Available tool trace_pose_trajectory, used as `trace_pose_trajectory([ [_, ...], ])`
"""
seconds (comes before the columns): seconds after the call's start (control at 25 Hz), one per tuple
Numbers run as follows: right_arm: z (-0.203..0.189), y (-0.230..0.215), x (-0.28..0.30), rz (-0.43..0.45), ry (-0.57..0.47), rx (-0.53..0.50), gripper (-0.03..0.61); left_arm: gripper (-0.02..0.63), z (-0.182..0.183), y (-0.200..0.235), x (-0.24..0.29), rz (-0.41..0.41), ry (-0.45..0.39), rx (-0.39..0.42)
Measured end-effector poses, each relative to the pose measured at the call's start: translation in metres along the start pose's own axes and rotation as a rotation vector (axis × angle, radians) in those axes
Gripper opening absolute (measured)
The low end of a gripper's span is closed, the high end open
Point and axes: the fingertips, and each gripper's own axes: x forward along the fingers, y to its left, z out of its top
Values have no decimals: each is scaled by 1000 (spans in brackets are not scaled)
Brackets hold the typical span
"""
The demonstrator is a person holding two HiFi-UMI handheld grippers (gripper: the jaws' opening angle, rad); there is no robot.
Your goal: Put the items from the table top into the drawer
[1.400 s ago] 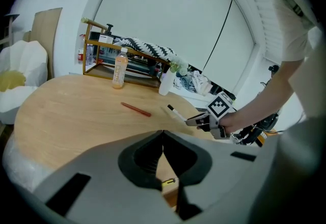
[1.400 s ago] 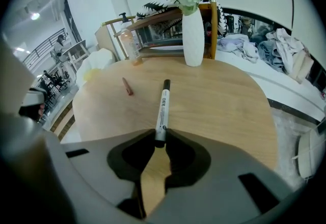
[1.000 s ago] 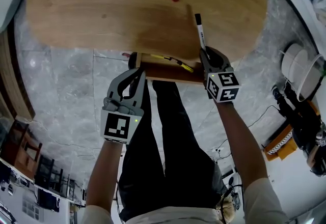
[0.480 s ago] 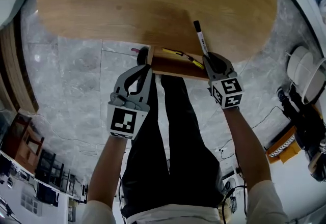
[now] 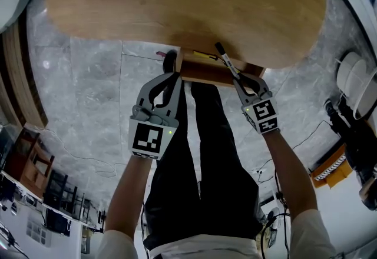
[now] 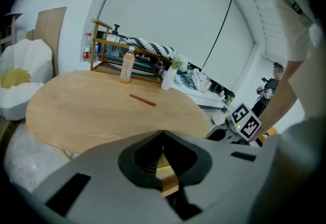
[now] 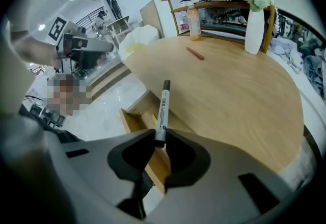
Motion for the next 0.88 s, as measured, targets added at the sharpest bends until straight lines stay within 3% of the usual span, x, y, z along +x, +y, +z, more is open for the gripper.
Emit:
trace_pose_trajectory([
  [0.32,-26,34,13,106,85,-135,81,21,-9,-7,-2,0,6,-10],
  [0.48,-38,37,27,115,137,-192,81,21,-16,-8,-3,0,14,-10],
  [0.88,-52,30,53,120,231,-177,83,21,-30,-7,-3,-1,33,-23],
])
